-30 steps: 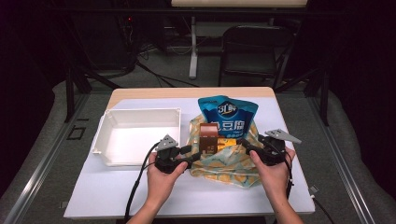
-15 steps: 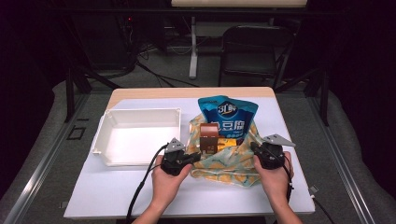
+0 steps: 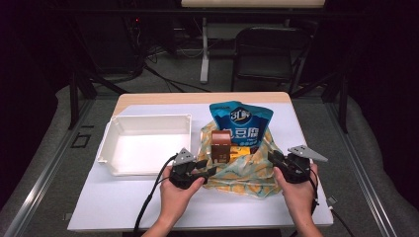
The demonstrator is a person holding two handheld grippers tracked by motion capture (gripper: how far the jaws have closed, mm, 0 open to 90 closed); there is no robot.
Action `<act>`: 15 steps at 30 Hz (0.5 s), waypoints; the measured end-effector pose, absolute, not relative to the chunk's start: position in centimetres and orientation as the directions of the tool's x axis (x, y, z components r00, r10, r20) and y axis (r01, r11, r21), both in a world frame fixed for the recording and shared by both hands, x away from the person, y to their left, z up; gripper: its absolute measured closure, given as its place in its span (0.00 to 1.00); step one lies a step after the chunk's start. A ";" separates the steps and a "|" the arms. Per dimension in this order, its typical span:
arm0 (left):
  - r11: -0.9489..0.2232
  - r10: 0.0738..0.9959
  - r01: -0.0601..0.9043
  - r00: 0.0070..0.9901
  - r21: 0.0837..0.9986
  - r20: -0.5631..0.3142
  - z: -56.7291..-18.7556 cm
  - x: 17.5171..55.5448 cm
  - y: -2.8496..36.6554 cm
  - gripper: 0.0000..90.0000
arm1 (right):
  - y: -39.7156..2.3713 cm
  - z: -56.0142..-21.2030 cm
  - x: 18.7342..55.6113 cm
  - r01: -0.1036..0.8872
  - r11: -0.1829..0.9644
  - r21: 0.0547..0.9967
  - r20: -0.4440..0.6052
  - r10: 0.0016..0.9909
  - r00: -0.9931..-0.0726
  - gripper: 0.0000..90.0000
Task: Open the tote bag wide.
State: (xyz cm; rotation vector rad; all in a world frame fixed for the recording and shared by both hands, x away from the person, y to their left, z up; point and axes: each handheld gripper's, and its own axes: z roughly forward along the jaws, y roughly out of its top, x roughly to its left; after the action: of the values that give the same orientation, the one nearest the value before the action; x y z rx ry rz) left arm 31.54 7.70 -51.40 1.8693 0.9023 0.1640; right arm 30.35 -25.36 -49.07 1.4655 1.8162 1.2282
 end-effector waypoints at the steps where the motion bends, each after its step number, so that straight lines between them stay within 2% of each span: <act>1: -0.207 0.650 0.504 0.712 0.839 -0.267 -51.2 31.5 7.8 0.56 | -25.4 -49.1 30.3 0.493 0.014 0.870 0.153 0.943 -0.296 0.72; 2: -0.210 0.649 0.492 0.717 0.845 -0.256 -51.0 31.5 8.1 0.55 | -25.2 -48.8 30.4 0.485 0.014 0.874 0.152 0.942 -0.300 0.66; 3: -0.204 0.648 0.489 0.717 0.848 -0.257 -50.9 31.5 8.2 0.53 | -24.4 -48.4 30.7 0.473 -0.009 0.881 0.177 0.934 -0.311 0.55; 6: -0.217 0.631 0.481 0.733 0.849 -0.254 -50.8 31.6 8.5 0.53 | -23.2 -48.3 31.4 0.487 -0.020 0.873 0.191 0.933 -0.304 0.37; 9: -0.245 0.606 0.489 0.751 0.837 -0.261 -51.2 31.5 8.2 0.58 | -22.5 -48.6 32.1 0.516 -0.023 0.856 0.192 0.942 -0.276 0.32; 12: -0.268 0.588 0.488 0.766 0.830 -0.260 -51.4 31.2 7.7 0.65 | -22.3 -49.5 33.1 0.559 -0.105 0.823 0.240 0.955 -0.174 0.23; 15: -0.293 0.579 0.478 0.778 0.828 -0.245 -51.5 31.1 7.5 0.69 | -21.7 -49.7 33.4 0.576 -0.097 0.812 0.223 0.963 -0.152 0.29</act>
State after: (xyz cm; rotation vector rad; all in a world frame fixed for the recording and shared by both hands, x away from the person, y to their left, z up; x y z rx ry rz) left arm 31.08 7.53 -51.48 1.9449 0.7984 0.1228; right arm 33.36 -21.75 -49.71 1.6761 1.7374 1.1583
